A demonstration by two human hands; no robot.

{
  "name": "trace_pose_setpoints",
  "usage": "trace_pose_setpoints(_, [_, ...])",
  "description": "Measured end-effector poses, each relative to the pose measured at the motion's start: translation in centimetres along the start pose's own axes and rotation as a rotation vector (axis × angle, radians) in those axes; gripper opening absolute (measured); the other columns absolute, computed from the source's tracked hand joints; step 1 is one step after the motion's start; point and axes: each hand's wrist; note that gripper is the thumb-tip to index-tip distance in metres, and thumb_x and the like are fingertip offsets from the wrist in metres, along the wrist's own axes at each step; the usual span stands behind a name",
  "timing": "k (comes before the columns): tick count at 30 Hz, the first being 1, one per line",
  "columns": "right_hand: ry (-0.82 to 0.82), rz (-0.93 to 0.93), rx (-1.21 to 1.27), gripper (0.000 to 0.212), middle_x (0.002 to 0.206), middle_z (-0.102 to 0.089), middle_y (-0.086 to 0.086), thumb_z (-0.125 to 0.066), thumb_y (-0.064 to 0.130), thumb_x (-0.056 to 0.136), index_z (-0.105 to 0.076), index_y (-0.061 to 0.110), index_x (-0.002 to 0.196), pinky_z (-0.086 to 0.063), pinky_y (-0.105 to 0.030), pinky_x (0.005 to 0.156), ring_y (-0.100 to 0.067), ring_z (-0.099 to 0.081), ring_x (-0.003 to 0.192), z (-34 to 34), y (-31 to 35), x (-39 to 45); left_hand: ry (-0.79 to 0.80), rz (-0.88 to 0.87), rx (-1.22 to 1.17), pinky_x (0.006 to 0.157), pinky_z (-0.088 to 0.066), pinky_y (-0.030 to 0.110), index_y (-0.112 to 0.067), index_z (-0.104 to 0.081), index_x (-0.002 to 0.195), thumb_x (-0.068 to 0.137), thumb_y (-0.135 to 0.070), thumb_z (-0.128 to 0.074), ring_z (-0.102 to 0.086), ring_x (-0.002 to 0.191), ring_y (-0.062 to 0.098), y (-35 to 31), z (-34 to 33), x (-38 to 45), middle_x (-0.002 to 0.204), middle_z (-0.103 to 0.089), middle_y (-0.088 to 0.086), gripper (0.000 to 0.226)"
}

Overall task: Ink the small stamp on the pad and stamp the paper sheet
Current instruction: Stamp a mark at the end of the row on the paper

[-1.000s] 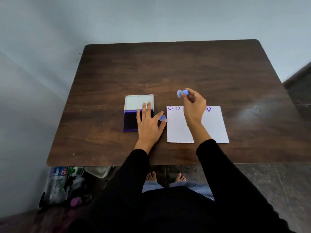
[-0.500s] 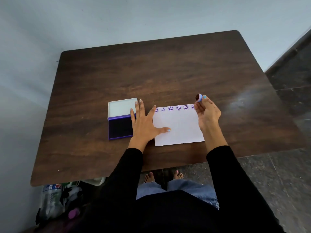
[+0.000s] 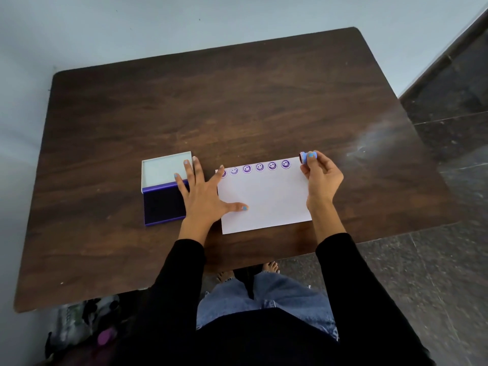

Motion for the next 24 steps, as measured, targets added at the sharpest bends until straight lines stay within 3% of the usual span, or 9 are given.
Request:
trace_pose_setpoints(4, [-0.091,0.251,-0.225,0.017,0.081,-0.072,0.004,-0.069,0.017,0.082,-0.07,0.014,0.098,-0.05,-0.006,0.07,0.004,-0.068,0.073,-0.3,-1.0,-0.2,-0.011,0.005,-0.01,0.104,0.025,0.049,-0.036,-0.021,0.147,0.054,-0.079,-0.064,0.031,0.139,0.03,0.1,0.0,-0.2,0.157,0.019,0.015,0.111])
trace_pose_setpoints(6, [-0.097,0.325,-0.277,0.02,0.081,-0.071,0.007,-0.068,0.017,0.082,-0.07,0.014,0.102,-0.048,-0.002,0.068,0.004,-0.067,0.071,-0.4,-1.5,-0.3,-0.017,0.005,-0.013,0.104,0.025,0.049,-0.037,-0.022,0.146,0.054,-0.079,-0.064,0.031,0.14,0.03,0.1,0.1,-0.2,0.157,0.019,0.014,0.11])
trace_pose_setpoints(14, [-0.022,0.442,-0.498,0.027,0.104,-0.07,-0.012,-0.066,0.016,0.085,-0.067,0.012,0.111,-0.055,-0.028,0.084,-0.022,-0.068,0.091,-0.1,-2.2,-0.7,-0.018,0.02,-0.027,0.103,0.026,0.048,-0.039,-0.019,0.146,0.055,-0.078,-0.064,0.029,0.14,0.029,0.1,0.1,-0.4,0.157,0.019,0.012,0.108])
trace_pose_setpoints(24, [0.019,0.496,-0.63,0.027,0.11,-0.068,-0.016,-0.063,0.012,0.087,-0.065,0.007,0.114,-0.05,-0.027,0.089,-0.027,-0.063,0.102,-0.1,-2.0,-0.8,-0.041,0.019,0.001,0.102,0.027,0.05,-0.039,-0.023,0.145,0.052,-0.082,-0.062,0.032,0.139,0.03,0.1,0.1,-0.3,0.157,0.021,0.013,0.11])
Point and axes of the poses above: each hand's wrist, its own x-axis towards the middle knuckle, its own z-axis out of the back of the hand, y = z × x
